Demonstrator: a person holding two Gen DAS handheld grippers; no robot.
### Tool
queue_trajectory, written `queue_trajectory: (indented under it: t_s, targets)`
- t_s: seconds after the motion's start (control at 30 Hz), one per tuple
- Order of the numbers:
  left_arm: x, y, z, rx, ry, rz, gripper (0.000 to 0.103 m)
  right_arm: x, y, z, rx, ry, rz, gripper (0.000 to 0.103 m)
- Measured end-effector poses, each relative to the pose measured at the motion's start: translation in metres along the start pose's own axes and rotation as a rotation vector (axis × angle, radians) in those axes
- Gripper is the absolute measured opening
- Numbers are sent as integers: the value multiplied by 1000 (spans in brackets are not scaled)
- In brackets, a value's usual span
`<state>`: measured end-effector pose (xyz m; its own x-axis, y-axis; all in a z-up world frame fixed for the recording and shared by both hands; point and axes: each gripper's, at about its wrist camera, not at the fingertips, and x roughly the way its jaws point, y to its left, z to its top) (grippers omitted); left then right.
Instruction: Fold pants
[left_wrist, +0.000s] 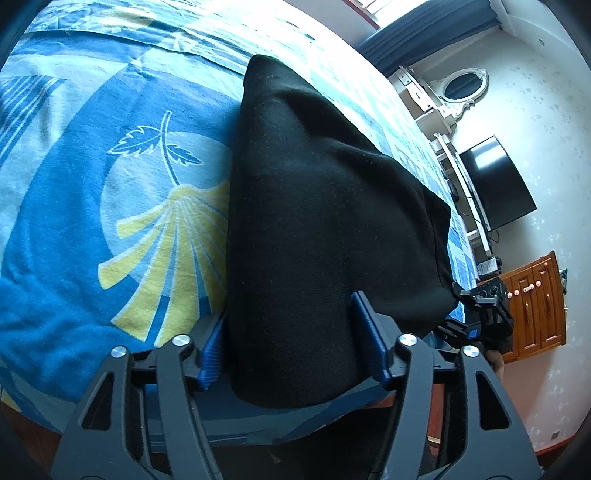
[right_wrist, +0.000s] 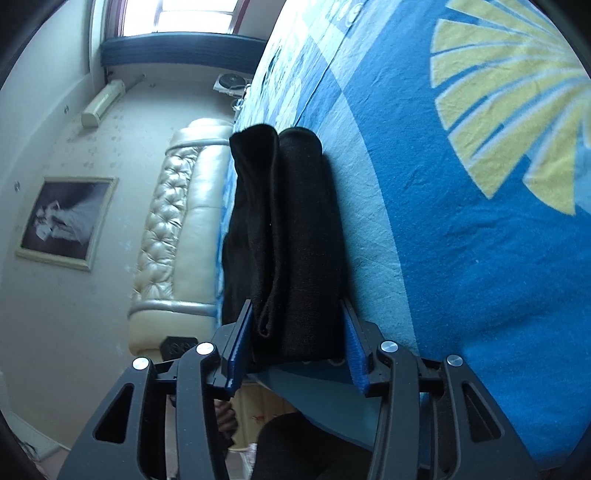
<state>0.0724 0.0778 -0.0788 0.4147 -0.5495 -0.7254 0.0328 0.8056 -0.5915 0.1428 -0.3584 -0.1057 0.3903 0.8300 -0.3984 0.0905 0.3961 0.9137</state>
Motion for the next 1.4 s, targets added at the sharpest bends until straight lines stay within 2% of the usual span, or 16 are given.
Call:
queue_trajectory:
  t_s: [0.13, 0.33, 0.47, 0.63, 0.83, 0.93, 1.1, 1.13, 1.27, 1.4]
  targets:
    - [-5, -7, -6, 29, -13, 57, 74, -9, -5, -2, 36, -10, 18, 47]
    - [-15, -16, -16, 61, -47, 149, 85, -19, -3, -10, 32, -21, -21, 50]
    - [-28, -21, -23, 64, -88, 204, 89, -24, 4, -18, -6, -23, -115, 57]
    - [-48, -34, -33, 124, -165, 307, 92, -27, 17, -29, -52, -34, -199, 73]
    - [-63, -48, -45, 175, -223, 363, 95, -26, 26, -40, -77, -64, -271, 77]
    - [-70, -56, -50, 207, -258, 397, 96, -26, 34, -44, -138, -73, -350, 77]
    - [-75, -69, -59, 255, -296, 454, 97, -14, 65, -66, -366, -141, -604, 78]
    - [-77, -71, -62, 257, -299, 459, 97, -11, 71, -70, -402, -152, -634, 78]
    - [-80, -75, -67, 270, -296, 471, 97, -4, 89, -87, -505, -216, -701, 80]
    - [-85, -81, -69, 276, -318, 471, 97, 1, 99, -94, -546, -249, -727, 82]
